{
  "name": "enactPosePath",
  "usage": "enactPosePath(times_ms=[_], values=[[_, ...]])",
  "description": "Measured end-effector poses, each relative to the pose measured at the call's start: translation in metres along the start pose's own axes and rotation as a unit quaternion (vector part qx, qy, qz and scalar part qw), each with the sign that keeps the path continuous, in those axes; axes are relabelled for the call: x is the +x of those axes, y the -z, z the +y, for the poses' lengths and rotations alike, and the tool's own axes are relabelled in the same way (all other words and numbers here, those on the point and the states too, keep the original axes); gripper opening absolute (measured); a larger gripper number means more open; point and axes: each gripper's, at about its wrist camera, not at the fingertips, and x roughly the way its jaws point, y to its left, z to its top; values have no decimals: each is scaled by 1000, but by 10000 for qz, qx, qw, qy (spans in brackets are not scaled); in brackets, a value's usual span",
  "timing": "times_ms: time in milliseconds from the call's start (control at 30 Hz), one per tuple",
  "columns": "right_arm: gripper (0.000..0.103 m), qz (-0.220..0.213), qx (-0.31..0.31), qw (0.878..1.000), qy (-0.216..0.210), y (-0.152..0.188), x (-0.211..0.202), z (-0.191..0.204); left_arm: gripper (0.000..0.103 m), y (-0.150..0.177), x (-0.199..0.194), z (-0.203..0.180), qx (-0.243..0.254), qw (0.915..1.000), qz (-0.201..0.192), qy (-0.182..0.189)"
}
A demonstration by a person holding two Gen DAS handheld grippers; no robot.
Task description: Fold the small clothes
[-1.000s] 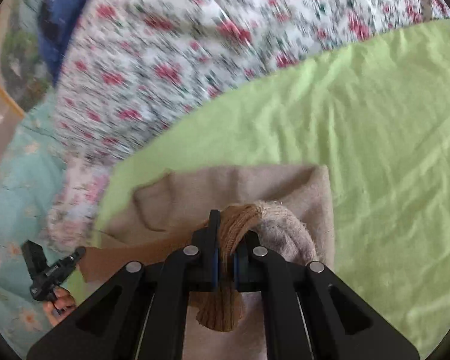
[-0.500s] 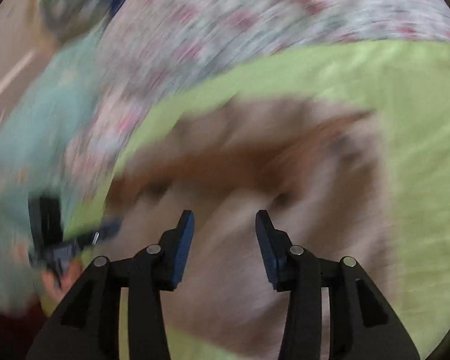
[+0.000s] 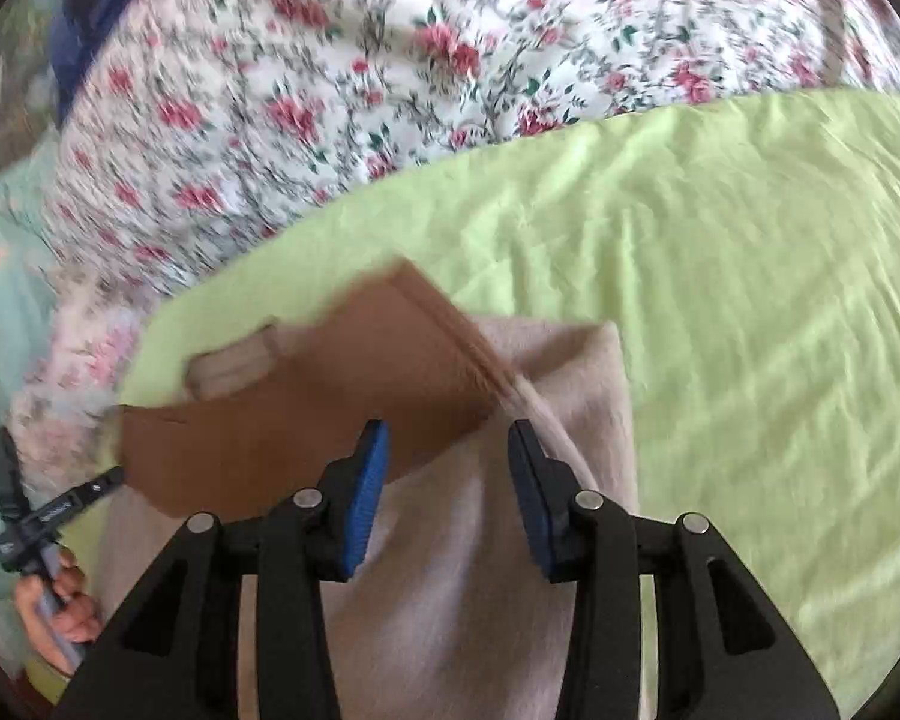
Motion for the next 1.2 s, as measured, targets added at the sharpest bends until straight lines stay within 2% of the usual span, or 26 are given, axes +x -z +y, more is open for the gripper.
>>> enactPosePath(times_ms=[200,300,400,633,700,767,833,1000,1200], values=[[43,339,-203,9981,-470,62,-28,25,52,76,-54,-12,13,9987,135,496],[43,399,-174,9971,-617,94,-42,30,53,117,-78,-24,-75,9954,267,918],[43,404,-18,9968,-682,118,-54,32,55,147,-94,-29,-120,9948,316,963],[44,456,157,9962,-722,151,-80,32,58,202,-101,-12,-836,9880,607,1149],[45,479,128,9961,-733,153,-85,34,59,204,-102,-9,-952,9866,558,1205],[46,497,107,9960,-738,154,-88,36,65,200,-100,-8,-1092,9851,459,1247],[47,509,86,9960,-731,155,-90,37,67,196,-98,-6,-1211,9850,350,1180],[48,516,56,9956,-779,155,-95,39,68,179,-83,1,-1505,9828,207,1052],[49,534,91,9950,-840,147,-88,40,71,145,-59,23,-2021,9753,-46,891]])
